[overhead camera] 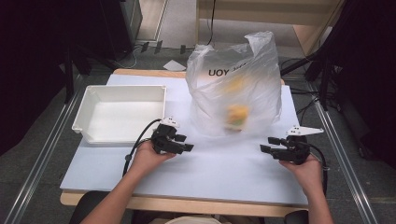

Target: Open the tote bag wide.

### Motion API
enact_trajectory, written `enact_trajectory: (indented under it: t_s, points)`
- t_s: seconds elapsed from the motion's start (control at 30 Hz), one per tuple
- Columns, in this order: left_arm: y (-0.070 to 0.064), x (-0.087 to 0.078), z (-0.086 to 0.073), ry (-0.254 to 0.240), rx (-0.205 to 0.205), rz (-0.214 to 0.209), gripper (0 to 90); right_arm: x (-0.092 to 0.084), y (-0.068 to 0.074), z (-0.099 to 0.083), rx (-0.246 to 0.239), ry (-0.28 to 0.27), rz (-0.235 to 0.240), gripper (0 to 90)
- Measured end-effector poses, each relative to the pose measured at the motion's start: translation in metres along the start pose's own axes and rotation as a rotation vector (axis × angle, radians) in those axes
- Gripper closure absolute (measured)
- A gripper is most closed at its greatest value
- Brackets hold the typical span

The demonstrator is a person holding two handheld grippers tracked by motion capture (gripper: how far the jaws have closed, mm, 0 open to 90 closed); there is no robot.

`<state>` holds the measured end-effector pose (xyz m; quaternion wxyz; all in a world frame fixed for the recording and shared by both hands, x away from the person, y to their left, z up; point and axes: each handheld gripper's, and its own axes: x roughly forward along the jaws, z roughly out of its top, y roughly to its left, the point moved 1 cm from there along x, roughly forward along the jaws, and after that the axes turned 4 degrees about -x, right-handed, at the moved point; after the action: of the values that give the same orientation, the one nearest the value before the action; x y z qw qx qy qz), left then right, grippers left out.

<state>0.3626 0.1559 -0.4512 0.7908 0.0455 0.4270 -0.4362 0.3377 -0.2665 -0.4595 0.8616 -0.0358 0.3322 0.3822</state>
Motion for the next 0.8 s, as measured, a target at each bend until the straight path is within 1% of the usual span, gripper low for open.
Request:
enact_trajectory:
  t_s: [0.1,0.23,0.27,0.3,0.4,0.47,0.53,0.57,0.6,0.67,0.7,0.73,0.77,0.8]
  points:
    - [0.001,0.0,0.0,0.005,-0.001,0.007,44.6,-0.001,-0.001,0.0,0.005,-0.003,-0.008,45.2]
    - [0.001,-0.001,0.0,0.001,-0.011,-0.002,45.3,-0.002,-0.002,0.0,0.008,-0.006,-0.013,45.9]
    - [0.0,-0.002,0.001,0.003,-0.016,-0.01,48.4,-0.002,-0.002,0.0,0.011,-0.008,-0.014,46.6]
    - [0.0,-0.002,0.001,0.005,-0.017,-0.008,50.3,-0.002,-0.002,0.0,0.013,-0.005,-0.013,46.7]
    - [-0.002,-0.006,0.006,0.015,-0.026,-0.012,53.6,-0.005,-0.003,0.003,0.021,-0.012,-0.02,47.9]
    - [-0.005,-0.01,0.011,0.009,-0.016,-0.016,56.3,-0.007,-0.003,0.007,0.027,-0.018,-0.026,48.9]
    - [-0.008,-0.014,0.018,0.006,0.013,-0.017,58.5,-0.009,-0.003,0.012,0.02,-0.024,-0.017,49.6]
    - [-0.01,-0.016,0.021,0.012,0.014,-0.023,60.0,-0.01,-0.003,0.014,0.016,-0.026,-0.015,49.8]
    - [-0.01,-0.018,0.023,0.014,0.024,-0.031,61.3,-0.012,-0.004,0.016,0.012,-0.03,-0.01,50.3]
    - [-0.012,-0.022,0.028,0.011,0.033,-0.044,62.6,-0.017,-0.006,0.02,0.01,-0.04,0.015,51.8]
    - [-0.012,-0.024,0.03,0.014,0.035,-0.051,63.3,-0.019,-0.008,0.022,0.008,-0.046,0.023,51.9]
    - [-0.012,-0.026,0.031,0.01,0.029,-0.047,63.2,-0.021,-0.01,0.023,0.002,-0.049,0.033,52.0]
    - [-0.011,-0.027,0.033,0.01,0.03,-0.052,63.3,-0.023,-0.013,0.024,0.0,-0.052,0.043,52.4]
    - [-0.011,-0.031,0.035,0.006,0.018,-0.067,63.3,-0.024,-0.015,0.025,-0.001,-0.054,0.048,52.5]
